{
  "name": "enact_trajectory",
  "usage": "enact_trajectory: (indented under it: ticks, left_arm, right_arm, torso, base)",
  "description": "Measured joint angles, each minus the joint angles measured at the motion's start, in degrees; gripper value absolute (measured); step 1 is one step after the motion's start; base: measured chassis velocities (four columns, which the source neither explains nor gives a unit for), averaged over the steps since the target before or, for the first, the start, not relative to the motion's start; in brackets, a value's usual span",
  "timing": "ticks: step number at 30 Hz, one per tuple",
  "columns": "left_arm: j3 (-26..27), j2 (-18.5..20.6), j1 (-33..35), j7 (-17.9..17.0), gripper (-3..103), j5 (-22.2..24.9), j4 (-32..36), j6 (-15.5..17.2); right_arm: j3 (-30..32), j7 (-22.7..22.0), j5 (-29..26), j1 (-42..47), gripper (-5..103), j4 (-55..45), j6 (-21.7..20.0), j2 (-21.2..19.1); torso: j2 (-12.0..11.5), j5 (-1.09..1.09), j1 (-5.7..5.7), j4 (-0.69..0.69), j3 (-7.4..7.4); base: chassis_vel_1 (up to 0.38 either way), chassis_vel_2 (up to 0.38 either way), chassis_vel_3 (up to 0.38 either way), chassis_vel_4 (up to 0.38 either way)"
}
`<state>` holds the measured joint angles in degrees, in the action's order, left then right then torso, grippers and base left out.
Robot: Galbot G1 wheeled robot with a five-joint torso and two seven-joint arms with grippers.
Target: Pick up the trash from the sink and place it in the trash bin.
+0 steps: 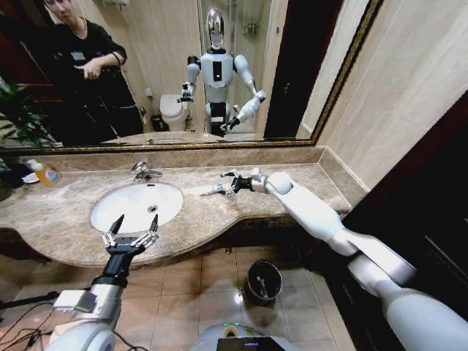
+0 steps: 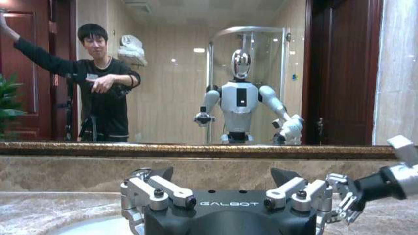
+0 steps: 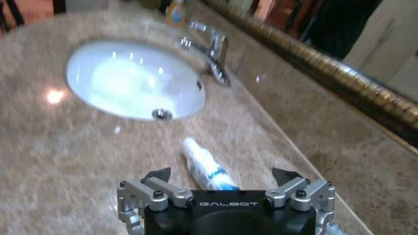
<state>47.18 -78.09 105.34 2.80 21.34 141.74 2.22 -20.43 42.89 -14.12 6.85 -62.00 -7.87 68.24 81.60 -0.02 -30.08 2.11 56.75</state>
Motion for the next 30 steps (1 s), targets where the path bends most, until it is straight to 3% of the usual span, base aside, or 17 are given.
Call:
enact_trajectory:
  ticks: [6,9,15,21,26,30]
  left_arm:
    - [0.0,0.0,0.0,0.0,100,0.0,0.0,0.0]
    - [0.0,0.0,0.0,0.0,100,0.0,0.0,0.0]
    - [0.0,0.0,0.0,0.0,100,0.0,0.0,0.0]
    - [0.0,0.0,0.0,0.0,100,0.0,0.0,0.0]
    - [0.0,0.0,0.0,0.0,100,0.0,0.0,0.0]
    - [0.0,0.0,0.0,0.0,100,0.0,0.0,0.0]
  right_arm:
    - [-1.4,1.0,1.4,-2.0,102,4.4,-0.8,2.8]
    - [-1.3,4.1,3.1,-3.8,99,8.6,-2.4,5.7]
    - [-1.1,6.9,4.5,-5.6,98,11.2,-4.3,7.7]
    - [-1.7,7.2,5.4,-7.7,82,14.0,-5.7,9.3]
    - [-2.9,7.2,8.1,-9.0,78,16.2,-5.3,9.9]
    - [-3.2,7.6,10.0,-9.5,85,17.6,-4.7,10.3]
  torso:
    - [0.0,0.00,0.00,0.00,0.00]
    - [0.0,0.00,0.00,0.00,0.00]
    - [0.0,0.00,0.00,0.00,0.00]
    - [0.0,0.00,0.00,0.00,0.00]
    - [0.0,0.01,0.00,-0.01,0.00]
    - [0.0,0.01,0.00,0.00,0.00]
  base:
    - [0.000,0.000,0.000,0.000]
    - [0.000,0.000,0.000,0.000]
    - [0.000,0.000,0.000,0.000]
    - [0.000,0.000,0.000,0.000]
    - [0.000,0.000,0.000,0.000]
    - [0.000,0.000,0.000,0.000]
